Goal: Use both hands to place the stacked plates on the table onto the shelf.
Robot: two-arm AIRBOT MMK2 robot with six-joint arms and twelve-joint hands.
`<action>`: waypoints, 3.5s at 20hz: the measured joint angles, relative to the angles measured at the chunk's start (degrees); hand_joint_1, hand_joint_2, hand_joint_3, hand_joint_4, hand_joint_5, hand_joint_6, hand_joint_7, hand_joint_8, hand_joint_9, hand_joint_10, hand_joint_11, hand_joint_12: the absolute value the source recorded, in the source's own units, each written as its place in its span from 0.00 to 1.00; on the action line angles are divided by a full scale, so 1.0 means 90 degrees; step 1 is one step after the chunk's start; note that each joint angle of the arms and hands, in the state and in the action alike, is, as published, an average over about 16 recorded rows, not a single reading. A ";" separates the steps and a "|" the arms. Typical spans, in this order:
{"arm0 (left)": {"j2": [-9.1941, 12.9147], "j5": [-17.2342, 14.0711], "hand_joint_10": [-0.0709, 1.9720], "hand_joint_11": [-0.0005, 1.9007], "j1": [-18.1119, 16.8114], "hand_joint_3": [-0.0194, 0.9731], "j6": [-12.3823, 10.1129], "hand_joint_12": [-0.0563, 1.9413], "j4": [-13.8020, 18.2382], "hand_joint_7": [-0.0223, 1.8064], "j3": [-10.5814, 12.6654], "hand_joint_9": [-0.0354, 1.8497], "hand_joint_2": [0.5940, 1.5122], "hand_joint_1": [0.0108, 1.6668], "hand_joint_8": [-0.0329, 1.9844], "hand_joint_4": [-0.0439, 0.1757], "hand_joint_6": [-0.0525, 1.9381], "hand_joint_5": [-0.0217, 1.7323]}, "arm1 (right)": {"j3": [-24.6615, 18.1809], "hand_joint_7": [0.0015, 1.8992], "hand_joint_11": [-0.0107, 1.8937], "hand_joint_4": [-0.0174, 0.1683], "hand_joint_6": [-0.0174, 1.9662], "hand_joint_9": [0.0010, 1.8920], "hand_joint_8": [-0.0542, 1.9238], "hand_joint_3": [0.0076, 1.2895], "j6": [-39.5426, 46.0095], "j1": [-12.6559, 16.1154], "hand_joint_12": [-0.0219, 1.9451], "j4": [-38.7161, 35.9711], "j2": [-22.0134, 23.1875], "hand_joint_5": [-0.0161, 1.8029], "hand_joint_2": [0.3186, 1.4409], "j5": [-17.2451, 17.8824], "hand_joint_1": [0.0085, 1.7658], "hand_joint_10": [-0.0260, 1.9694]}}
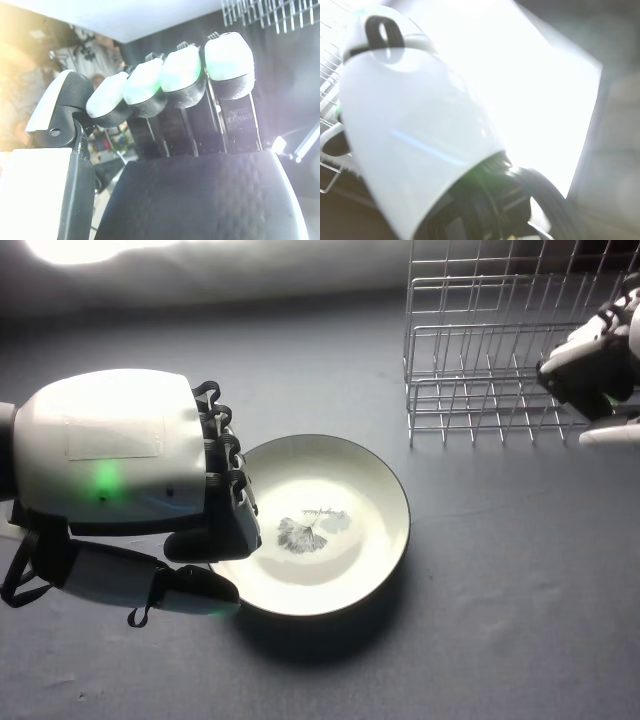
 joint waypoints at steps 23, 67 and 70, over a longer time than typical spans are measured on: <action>-0.0375 -0.0479 0.04 0.01 -0.0266 0.03 -0.0784 0.02 0.1810 0.02 0.0993 0.03 0.60 0.00 0.01 0.19 0.02 0.02 | 0.0129 0.07 0.02 0.11 0.02 0.06 0.04 0.01 -0.0020 0.0003 0.13 -0.0172 0.0013 0.09 0.94 0.0126 0.02 0.02; -0.1860 -0.0710 0.04 0.01 0.0162 0.03 -0.0884 0.02 0.3735 0.02 0.3370 0.03 0.59 0.00 0.01 0.19 0.02 0.01 | 0.0160 0.01 0.02 0.11 0.02 0.01 0.04 0.00 -0.0129 -0.0467 0.02 -0.0352 0.0042 0.02 0.94 0.0412 0.01 0.02; -0.1882 -0.0774 0.04 0.01 0.0156 0.03 -0.0947 0.02 0.3795 0.02 0.3427 0.03 0.59 0.00 0.01 0.19 0.03 0.01 | 0.0232 0.01 0.02 0.11 0.02 0.01 0.04 0.00 -0.0162 -0.0471 0.02 -0.0471 0.0023 0.02 0.94 0.0525 0.01 0.02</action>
